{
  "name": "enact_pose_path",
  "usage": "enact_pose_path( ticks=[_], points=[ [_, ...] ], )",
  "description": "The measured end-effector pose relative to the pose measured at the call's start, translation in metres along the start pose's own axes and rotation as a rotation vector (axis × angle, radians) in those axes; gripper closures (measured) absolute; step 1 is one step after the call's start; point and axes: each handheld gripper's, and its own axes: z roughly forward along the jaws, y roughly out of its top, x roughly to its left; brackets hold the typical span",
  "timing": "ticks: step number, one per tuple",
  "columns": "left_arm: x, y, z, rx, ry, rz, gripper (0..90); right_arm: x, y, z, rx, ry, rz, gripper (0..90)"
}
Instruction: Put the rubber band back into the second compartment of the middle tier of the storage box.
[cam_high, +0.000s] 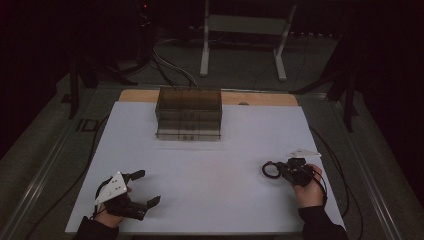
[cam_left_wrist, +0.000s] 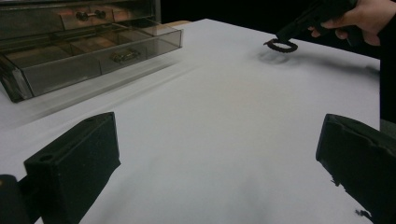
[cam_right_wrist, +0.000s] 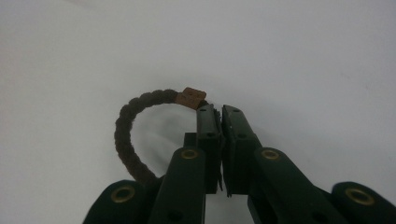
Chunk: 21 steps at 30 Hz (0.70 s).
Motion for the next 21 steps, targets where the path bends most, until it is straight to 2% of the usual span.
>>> enact_pose_path(
  ticks=[9,21],
  points=[
    [0.0,0.0,0.0,0.001,-0.001,0.002,0.2,0.011,0.015,0.004,-0.017,0.013,-0.032,86.1],
    [0.0,0.0,0.0,0.0,0.001,0.003,0.2,0.023,0.028,0.006,-0.031,0.047,-0.051,86.1]
  ],
)
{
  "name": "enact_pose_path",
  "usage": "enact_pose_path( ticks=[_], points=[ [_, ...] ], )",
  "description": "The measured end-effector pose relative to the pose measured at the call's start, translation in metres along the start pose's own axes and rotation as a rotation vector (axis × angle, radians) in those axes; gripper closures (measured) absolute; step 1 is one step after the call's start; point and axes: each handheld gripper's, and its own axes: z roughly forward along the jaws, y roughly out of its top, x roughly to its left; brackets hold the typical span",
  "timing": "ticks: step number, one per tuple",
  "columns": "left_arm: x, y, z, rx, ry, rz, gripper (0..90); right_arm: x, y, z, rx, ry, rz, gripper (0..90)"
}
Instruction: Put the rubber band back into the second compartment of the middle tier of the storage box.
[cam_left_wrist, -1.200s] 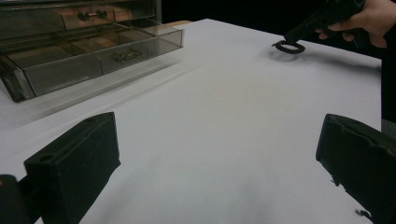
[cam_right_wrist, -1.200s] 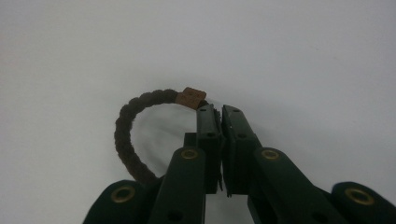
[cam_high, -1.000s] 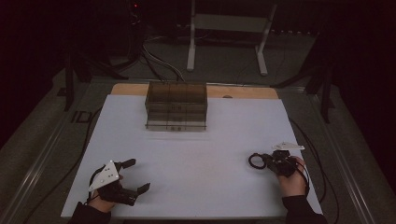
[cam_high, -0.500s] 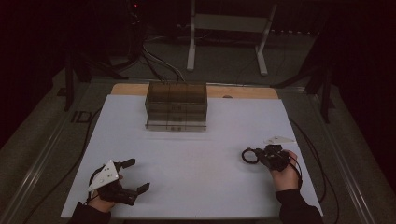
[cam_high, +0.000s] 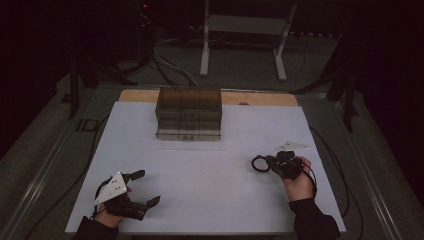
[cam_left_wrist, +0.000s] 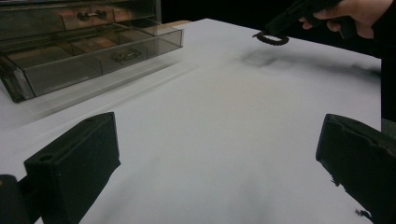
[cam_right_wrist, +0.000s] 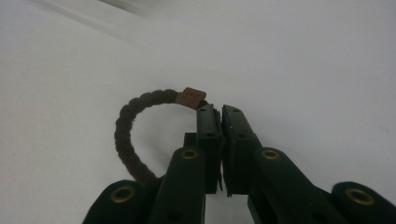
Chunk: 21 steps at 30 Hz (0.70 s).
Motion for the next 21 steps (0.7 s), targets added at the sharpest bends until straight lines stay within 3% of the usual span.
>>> enact_pose_path(
  ticks=[21],
  points=[
    [0.0,0.0,-0.001,-0.001,-0.001,0.003,0.2,0.024,0.026,0.012,-0.014,0.059,-0.044,86.0]
  ],
)
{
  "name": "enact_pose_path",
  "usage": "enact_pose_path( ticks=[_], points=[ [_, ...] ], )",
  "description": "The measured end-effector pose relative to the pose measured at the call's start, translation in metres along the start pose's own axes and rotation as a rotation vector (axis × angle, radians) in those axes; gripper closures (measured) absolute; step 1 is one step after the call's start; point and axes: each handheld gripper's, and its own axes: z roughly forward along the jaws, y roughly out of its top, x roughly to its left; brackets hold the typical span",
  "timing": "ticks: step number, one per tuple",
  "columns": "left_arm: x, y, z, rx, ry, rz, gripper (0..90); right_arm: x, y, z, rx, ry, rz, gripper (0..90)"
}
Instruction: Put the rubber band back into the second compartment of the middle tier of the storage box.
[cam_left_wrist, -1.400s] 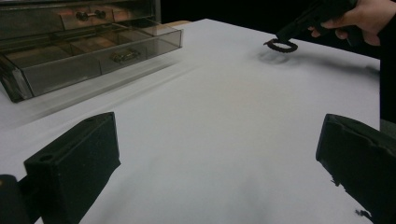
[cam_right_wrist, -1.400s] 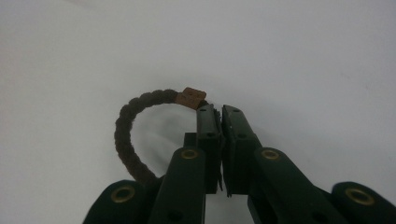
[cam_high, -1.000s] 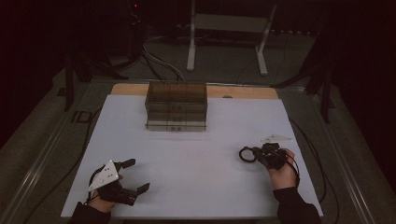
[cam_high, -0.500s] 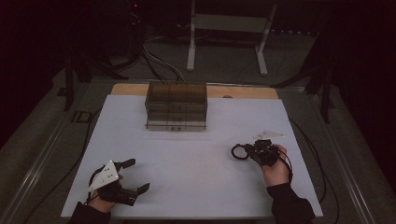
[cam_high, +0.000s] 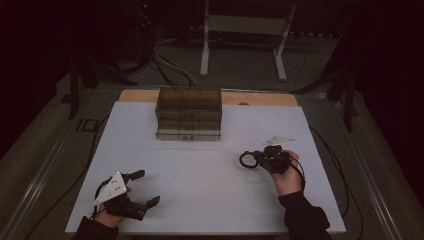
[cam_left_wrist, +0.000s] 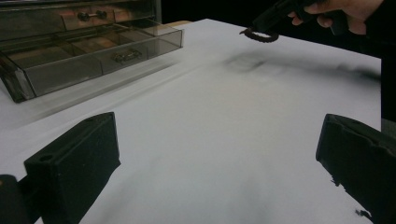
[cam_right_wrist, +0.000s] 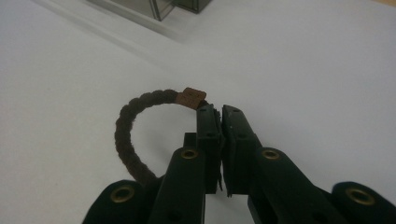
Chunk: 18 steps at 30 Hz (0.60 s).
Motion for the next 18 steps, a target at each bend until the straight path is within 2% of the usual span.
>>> enact_pose_path(
  ticks=[18],
  points=[
    [0.0,0.0,0.0,-0.004,0.0,-0.001,0.2,0.016,0.026,0.007,-0.021,0.029,-0.039,86.0]
  ],
)
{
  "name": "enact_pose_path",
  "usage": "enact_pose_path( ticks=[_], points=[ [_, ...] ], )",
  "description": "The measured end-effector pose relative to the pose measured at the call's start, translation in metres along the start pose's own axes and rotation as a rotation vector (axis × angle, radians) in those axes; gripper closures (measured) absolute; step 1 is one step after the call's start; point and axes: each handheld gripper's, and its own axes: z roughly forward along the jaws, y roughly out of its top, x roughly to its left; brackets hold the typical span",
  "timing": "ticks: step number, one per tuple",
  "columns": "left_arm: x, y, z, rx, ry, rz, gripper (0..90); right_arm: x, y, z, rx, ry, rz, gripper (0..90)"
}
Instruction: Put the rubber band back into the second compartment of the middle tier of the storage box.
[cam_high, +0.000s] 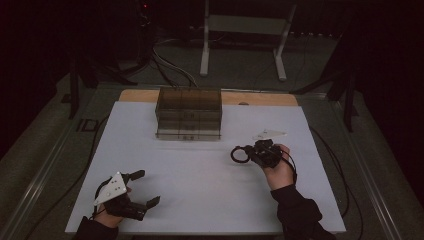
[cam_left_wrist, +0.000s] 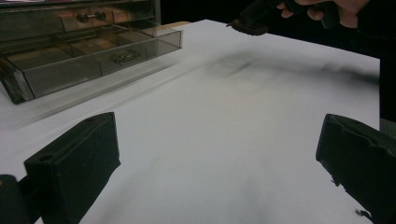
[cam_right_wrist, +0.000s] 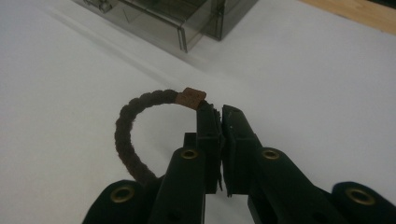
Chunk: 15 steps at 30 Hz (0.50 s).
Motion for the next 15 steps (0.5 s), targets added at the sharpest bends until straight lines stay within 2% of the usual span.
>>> enact_pose_path(
  ticks=[15],
  points=[
    [0.0,0.0,0.0,-0.001,-0.002,0.002,0.2,0.009,0.022,0.006,-0.022,0.013,-0.027,86.0]
  ],
)
